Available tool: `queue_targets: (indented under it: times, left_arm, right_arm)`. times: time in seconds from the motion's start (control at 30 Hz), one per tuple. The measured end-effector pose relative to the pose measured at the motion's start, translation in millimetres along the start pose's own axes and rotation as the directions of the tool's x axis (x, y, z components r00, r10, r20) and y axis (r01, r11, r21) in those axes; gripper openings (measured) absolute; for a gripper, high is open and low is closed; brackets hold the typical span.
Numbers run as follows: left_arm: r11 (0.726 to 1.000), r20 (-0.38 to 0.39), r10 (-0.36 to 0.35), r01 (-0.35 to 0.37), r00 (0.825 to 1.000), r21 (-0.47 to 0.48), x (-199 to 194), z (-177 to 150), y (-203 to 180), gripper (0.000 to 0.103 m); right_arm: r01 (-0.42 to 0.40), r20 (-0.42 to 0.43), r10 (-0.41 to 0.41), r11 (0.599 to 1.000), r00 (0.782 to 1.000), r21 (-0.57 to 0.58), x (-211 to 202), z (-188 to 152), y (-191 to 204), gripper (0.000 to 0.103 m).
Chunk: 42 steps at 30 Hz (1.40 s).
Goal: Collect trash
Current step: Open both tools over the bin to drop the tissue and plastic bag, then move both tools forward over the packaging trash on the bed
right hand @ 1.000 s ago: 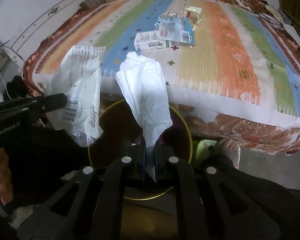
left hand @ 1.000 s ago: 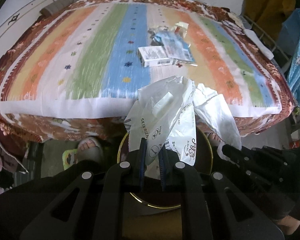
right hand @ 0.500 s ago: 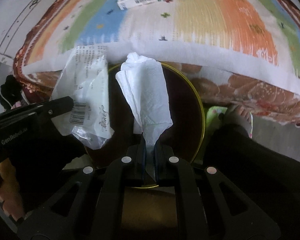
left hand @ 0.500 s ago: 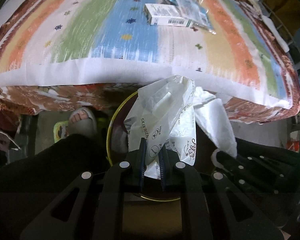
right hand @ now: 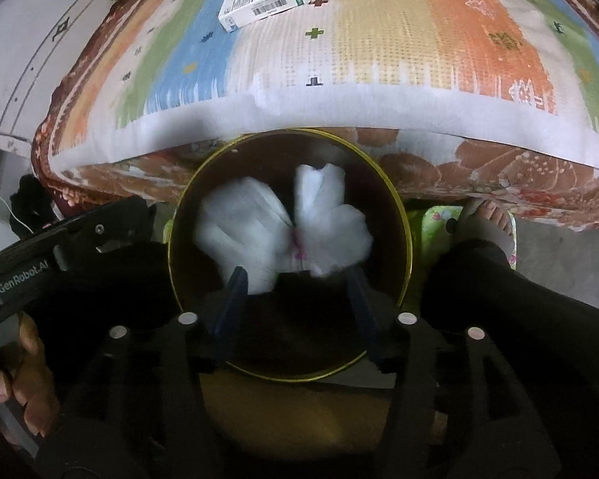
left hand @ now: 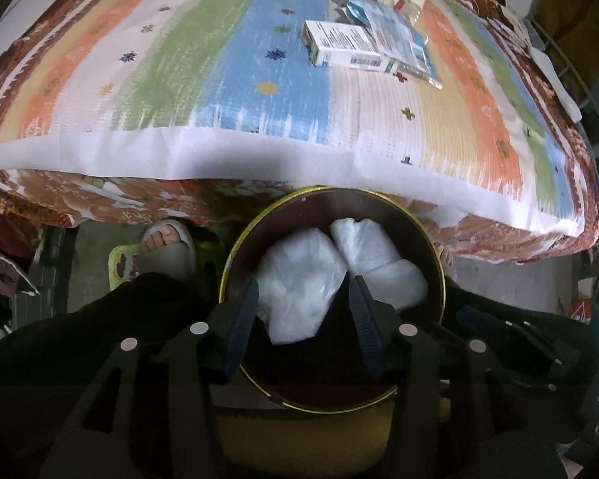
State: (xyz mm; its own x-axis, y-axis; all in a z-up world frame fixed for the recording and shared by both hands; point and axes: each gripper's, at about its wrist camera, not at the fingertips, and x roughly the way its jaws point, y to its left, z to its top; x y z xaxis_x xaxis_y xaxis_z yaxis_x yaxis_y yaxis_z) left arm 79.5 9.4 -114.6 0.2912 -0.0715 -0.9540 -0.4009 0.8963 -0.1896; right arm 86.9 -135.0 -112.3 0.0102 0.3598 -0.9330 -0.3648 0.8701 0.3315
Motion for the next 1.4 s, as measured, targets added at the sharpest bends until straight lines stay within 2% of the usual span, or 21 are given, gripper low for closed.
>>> queue_targets:
  times: [0.2,0.23,0.37,0.43,0.57,0.63,0.7,0.83,0.97,1.07,1.13,1.27,1.4]
  left_arm:
    - [1.0,0.06,-0.011,0.01,0.998,0.026,-17,9,-1,0.056]
    - [0.999,0.069,-0.012,0.01,0.998,0.03,-20,11,-1,0.062]
    - [0.998,0.119,0.004,-0.012,0.993,0.069,-35,27,-1,0.072]
    - [0.996,0.124,0.006,-0.016,0.992,0.086,-40,35,0,0.074]
    - [0.984,0.143,0.047,-0.07,0.989,0.164,-44,50,-7,0.079]
    - [0.971,0.154,0.078,-0.11,0.985,0.212,-44,59,-12,0.081]
    - [0.961,0.165,0.09,-0.129,0.982,0.245,-44,66,-17,0.083]
    - [0.931,0.195,0.11,-0.17,0.975,0.323,-44,80,-29,0.088]
    - [0.901,0.193,0.091,-0.164,0.977,0.402,-35,95,-36,0.095]
    - [0.882,0.184,0.106,-0.178,0.977,0.436,-23,107,-36,0.096]
    - [0.873,0.173,0.094,-0.165,0.98,0.459,-16,115,-38,0.097]
    - [0.844,0.185,0.067,-0.155,0.98,0.513,-2,133,-41,0.097]
    - [0.83,0.181,0.027,-0.122,0.983,0.543,13,149,-40,0.097]
  right_arm:
    - [-0.008,0.052,0.008,1.0,0.999,-0.005,-14,9,-1,0.059]
    - [-0.004,0.065,0.005,1.0,0.998,-0.009,-18,12,-1,0.061]
    - [-0.012,0.115,0.016,0.999,0.993,-0.042,-39,31,1,0.066]
    - [-0.009,0.142,0.02,0.997,0.99,-0.079,-50,40,7,0.07]
    - [0.003,0.183,0.022,0.991,0.983,-0.133,-69,62,12,0.073]
    - [0.016,0.197,0.011,0.991,0.98,-0.134,-76,75,9,0.074]
    - [0.018,0.204,0.012,0.99,0.979,-0.143,-82,88,6,0.079]
    - [0.027,0.216,0.01,0.985,0.976,-0.17,-90,118,-1,0.08]
    - [0.029,0.21,0.015,0.978,0.978,-0.209,-88,139,-4,0.082]
    - [0.039,0.204,0.009,0.973,0.979,-0.228,-81,154,-7,0.084]
    - [0.022,0.186,0.02,0.975,0.982,-0.221,-73,164,-13,0.084]
    - [0.019,0.202,0.024,0.978,0.979,-0.206,-61,181,-23,0.092]
    - [-0.059,0.19,0.096,0.98,0.977,-0.192,-45,201,-35,0.093]
